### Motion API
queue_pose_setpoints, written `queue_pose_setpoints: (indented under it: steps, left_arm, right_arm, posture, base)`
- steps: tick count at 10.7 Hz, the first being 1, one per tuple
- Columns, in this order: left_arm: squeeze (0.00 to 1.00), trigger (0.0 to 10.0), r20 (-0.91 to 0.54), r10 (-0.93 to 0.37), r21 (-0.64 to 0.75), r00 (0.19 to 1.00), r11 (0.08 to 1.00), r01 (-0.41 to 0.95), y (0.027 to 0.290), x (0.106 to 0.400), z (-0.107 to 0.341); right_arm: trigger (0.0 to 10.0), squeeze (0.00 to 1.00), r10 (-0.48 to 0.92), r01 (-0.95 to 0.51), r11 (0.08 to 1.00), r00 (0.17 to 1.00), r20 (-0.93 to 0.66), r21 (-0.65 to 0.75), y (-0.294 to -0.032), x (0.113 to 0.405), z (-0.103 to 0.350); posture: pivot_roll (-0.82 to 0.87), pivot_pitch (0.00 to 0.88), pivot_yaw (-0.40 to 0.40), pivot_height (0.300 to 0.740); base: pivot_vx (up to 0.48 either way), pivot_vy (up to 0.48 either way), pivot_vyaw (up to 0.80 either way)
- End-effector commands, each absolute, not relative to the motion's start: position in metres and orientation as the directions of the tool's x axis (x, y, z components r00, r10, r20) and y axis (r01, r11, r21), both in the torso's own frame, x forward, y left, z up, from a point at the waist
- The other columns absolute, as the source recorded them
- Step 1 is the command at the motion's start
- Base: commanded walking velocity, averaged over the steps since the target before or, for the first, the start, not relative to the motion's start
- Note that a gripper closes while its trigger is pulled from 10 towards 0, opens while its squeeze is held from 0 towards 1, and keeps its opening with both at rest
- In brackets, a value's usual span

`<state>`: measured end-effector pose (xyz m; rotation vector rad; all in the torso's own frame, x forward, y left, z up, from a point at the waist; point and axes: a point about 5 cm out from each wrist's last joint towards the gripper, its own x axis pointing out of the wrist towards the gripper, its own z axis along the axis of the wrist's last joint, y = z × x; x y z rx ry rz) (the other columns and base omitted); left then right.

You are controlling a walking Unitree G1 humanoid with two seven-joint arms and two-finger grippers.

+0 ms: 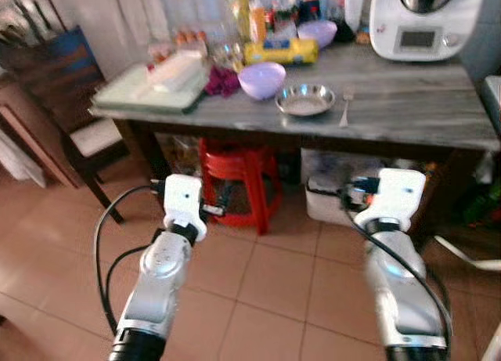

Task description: Setting the table

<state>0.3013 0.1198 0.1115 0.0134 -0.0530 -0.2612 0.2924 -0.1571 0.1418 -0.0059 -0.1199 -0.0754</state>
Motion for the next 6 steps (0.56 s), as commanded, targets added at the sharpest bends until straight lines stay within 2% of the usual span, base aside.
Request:
queue_pose_setpoints:
  steps: [1, 3, 6]
  left_arm:
    - [0.0, 10.0, 0.065, -0.263, 0.025, 0.963, 0.965, 0.262, 0.1225, 0.3019, 0.1157]
    - [0.0, 10.0, 0.065, -0.273, 0.018, 0.96, 0.962, 0.272, 0.1214, 0.3013, 0.1151]
    - [0.0, 10.0, 0.062, -0.284, 0.009, 0.957, 0.959, 0.284, 0.1213, 0.3007, 0.1144]
  right_arm:
    - [10.0, 0.0, -0.062, 0.061, 0.998, 0.991, 0.115, 0.009, -0.1547, 0.2933, 0.1428]
    - [10.0, 0.0, -0.062, 0.063, 0.998, 0.991, 0.118, -0.006, -0.1562, 0.2934, 0.1436]
    - [10.0, 0.0, -0.044, 0.046, 0.999, 0.992, 0.121, -0.016, -0.1535, 0.293, 0.1437]
  posture:
    - [-0.19, 0.05, 0.114, 0.74]
    - [-0.19, 0.05, 0.112, 0.74]
    - [-0.19, 0.052, 0.109, 0.74]
  base:
    - [0.0, 0.0, -0.79]
    - [0.0, -0.3, -0.68]
    - [0.0, -0.429, 0.0]
